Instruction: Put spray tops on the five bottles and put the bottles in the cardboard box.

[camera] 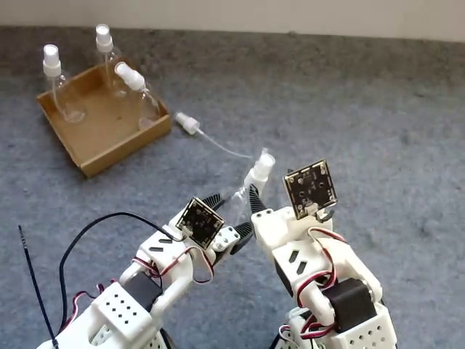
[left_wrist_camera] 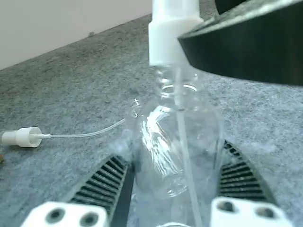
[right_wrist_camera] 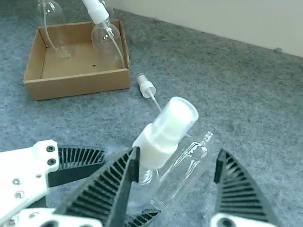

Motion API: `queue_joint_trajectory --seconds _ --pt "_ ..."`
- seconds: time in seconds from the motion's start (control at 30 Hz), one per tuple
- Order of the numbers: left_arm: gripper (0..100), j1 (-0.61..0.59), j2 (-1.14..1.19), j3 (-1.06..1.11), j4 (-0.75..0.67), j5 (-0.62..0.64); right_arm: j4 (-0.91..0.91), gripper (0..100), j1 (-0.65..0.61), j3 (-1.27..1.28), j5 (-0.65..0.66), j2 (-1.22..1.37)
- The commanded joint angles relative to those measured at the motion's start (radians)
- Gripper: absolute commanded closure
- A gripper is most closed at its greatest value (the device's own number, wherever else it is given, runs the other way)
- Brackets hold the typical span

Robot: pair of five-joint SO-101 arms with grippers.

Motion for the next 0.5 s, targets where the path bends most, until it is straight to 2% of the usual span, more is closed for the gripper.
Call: queue_joint_trajectory --seconds 0.0,0.13,0.3,0.47 --pt "89 -0.018 -0.015 0.025 -0.026 0.011 0.012 75.6 -0.013 -0.005 0.012 0.004" --pt "89 -0.022 -0.015 0.025 -0.026 0.009 0.013 75.5 -0.015 -0.001 0.014 -0.036" --pt "89 -0.022 -0.015 0.025 -0.026 0.009 0.012 75.5 -0.013 0.001 0.017 -0.237" --pt "89 -0.024 -0.015 0.025 -0.026 0.009 0.027 75.5 -0.013 0.074 0.071 -0.306"
